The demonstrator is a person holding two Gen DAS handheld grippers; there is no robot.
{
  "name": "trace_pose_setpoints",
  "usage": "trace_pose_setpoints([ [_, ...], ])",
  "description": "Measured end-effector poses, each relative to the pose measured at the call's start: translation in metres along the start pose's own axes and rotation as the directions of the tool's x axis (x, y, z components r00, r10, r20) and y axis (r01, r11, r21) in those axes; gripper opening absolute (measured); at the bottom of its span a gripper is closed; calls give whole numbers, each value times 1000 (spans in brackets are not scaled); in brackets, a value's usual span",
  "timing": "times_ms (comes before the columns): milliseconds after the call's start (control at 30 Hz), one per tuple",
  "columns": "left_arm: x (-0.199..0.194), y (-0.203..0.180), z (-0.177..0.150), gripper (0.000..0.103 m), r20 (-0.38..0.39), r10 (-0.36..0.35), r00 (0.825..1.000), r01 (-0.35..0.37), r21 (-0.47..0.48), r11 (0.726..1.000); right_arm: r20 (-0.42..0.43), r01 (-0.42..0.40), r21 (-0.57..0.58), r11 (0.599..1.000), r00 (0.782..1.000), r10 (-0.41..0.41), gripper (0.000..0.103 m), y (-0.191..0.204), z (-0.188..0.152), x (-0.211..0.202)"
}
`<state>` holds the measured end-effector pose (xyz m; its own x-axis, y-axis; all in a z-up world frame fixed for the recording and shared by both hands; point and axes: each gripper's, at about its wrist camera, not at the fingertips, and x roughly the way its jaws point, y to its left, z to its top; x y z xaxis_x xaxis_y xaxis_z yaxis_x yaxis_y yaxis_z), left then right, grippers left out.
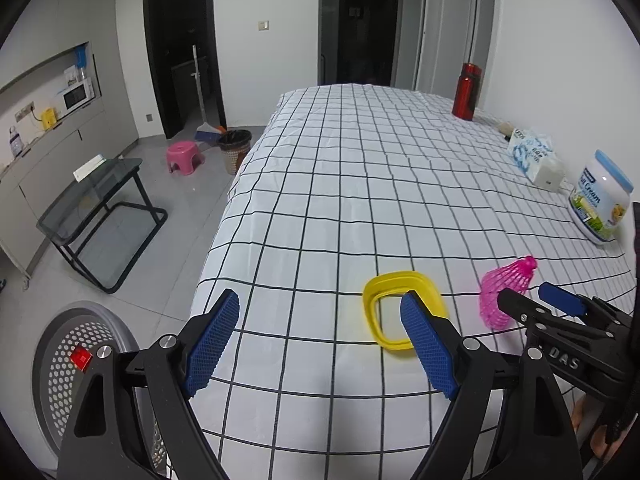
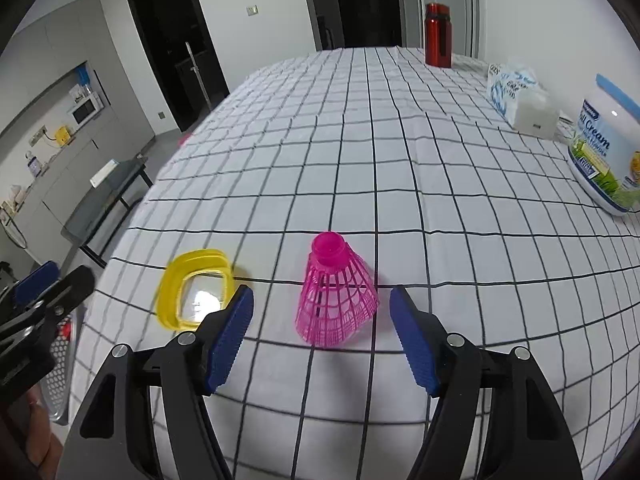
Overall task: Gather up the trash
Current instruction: 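Close the right tool on the pink shuttlecock, then grasp the yellow plastic ring with the left tool while right holds the shuttlecock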
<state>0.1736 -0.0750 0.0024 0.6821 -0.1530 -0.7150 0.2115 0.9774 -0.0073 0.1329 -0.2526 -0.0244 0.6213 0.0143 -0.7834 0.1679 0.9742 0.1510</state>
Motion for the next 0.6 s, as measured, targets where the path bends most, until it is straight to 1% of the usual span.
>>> trace_pose_setpoints([
  [200, 7, -4, -3, 81, -16, 3, 1000, -3, 0, 1000, -11, -2, 19, 1000, 1000, 2, 67, -1, 0, 19],
  [233, 9, -6, -4, 81, -20, 1, 1000, -1, 2, 1000, -8, -2, 22, 1000, 1000, 3, 66, -2, 0, 20],
  [267, 10, -7, -4, 81, -24, -1, 1000, 1, 4, 1000, -6, -5, 27, 1000, 1000, 5, 59, -3, 0, 21],
  [300, 11, -9, -5, 81, -26, -3, 1000, 4, 6, 1000, -7, -8, 28, 1000, 1000, 8, 49, -4, 0, 22],
  [367, 14, -14, -7, 81, -32, -10, 999, 11, 12, 1000, -14, -14, 29, 999, 1000, 14, 42, -5, -1, 23],
  [467, 18, -21, -8, 81, -46, -19, 999, 20, 24, 1000, -5, -33, 35, 999, 999, 33, 37, -9, -1, 21],
  [600, 28, -30, -10, 81, -76, -33, 997, 36, 32, 999, 22, -39, 52, 998, 999, 38, 36, -18, 0, 9],
])
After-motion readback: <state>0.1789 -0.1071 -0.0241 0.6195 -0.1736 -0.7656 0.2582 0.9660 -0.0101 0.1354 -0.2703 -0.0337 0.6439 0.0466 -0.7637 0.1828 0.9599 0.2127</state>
